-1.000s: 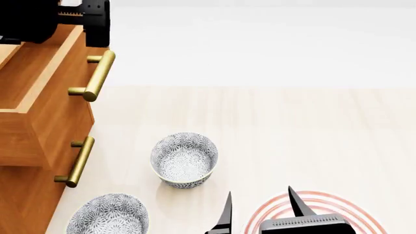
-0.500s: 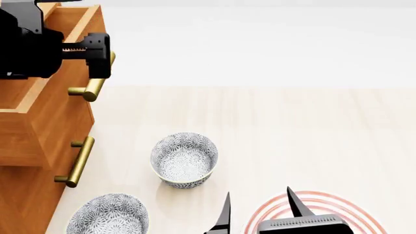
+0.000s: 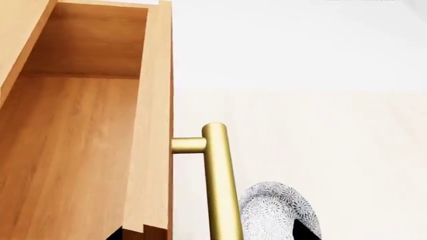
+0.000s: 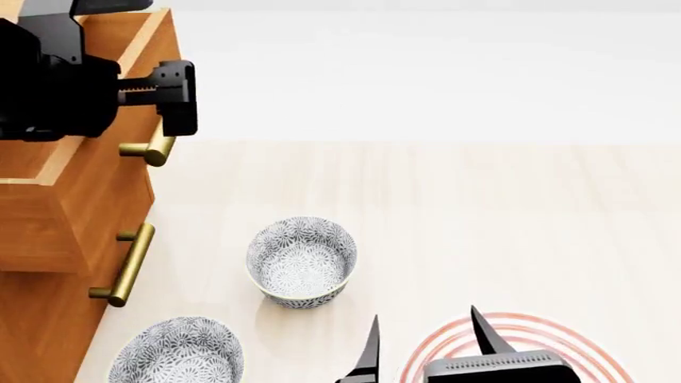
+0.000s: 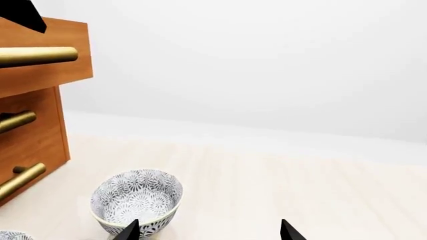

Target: Open the top drawer of the cabinet.

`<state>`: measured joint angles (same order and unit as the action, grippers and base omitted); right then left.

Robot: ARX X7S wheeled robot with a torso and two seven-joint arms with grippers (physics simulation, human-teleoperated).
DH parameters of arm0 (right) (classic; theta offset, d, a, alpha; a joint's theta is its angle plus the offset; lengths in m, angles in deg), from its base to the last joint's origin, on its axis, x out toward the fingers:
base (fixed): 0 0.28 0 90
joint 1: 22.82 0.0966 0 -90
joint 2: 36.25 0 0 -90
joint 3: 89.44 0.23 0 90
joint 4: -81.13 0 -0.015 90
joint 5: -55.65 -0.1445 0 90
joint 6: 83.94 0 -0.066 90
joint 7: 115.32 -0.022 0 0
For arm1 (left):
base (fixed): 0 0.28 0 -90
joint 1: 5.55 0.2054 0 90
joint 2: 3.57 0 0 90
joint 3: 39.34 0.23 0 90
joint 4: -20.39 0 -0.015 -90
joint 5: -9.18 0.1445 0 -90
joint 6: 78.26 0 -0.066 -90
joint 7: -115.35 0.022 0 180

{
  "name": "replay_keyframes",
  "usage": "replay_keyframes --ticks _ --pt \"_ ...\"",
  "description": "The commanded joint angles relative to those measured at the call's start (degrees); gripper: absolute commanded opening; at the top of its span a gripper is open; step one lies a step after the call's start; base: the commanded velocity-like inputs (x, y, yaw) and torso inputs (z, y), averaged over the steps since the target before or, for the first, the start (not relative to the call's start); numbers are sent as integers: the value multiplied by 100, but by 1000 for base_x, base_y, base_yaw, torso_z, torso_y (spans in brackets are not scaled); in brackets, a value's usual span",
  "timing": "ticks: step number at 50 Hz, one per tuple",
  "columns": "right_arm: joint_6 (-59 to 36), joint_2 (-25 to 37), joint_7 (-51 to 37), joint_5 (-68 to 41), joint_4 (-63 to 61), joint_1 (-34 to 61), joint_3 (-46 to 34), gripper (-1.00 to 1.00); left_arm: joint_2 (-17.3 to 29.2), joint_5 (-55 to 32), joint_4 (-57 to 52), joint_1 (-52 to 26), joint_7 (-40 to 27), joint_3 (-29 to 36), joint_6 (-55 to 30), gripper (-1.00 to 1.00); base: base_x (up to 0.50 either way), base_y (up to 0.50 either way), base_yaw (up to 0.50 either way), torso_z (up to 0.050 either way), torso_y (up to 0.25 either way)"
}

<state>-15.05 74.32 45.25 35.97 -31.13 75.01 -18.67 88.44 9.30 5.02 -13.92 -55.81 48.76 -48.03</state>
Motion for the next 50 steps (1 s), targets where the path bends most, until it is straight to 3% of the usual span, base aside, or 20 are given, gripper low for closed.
replay_keyframes --ticks 1,9,24,31,39,50 --pt "59 13 12 -27 52 -16 4 100 -109 -140 35 9 149 -396 -80 100 0 0 0 0 0" --pt "78 42 3 -48 20 -53 16 100 -194 -331 35 16 161 -261 -77 100 0 0 0 0 0" --pt "130 58 11 -74 43 -65 5 100 -199 -2953 34 35 -349 1946 45 100 0 0 0 0 0" --pt "139 92 -8 -94 8 -94 33 100 -199 -3980 34 8 -545 2685 110 100 0 0 0 0 0" --pt "134 99 3 -100 10 -77 1 100 -200 -6223 31 -20 -965 4396 370 100 0 0 0 0 0" --pt "205 147 48 -177 60 -107 60 100 -200 -10052 -150 -64 -1252 7719 1075 100 0 0 0 0 0"
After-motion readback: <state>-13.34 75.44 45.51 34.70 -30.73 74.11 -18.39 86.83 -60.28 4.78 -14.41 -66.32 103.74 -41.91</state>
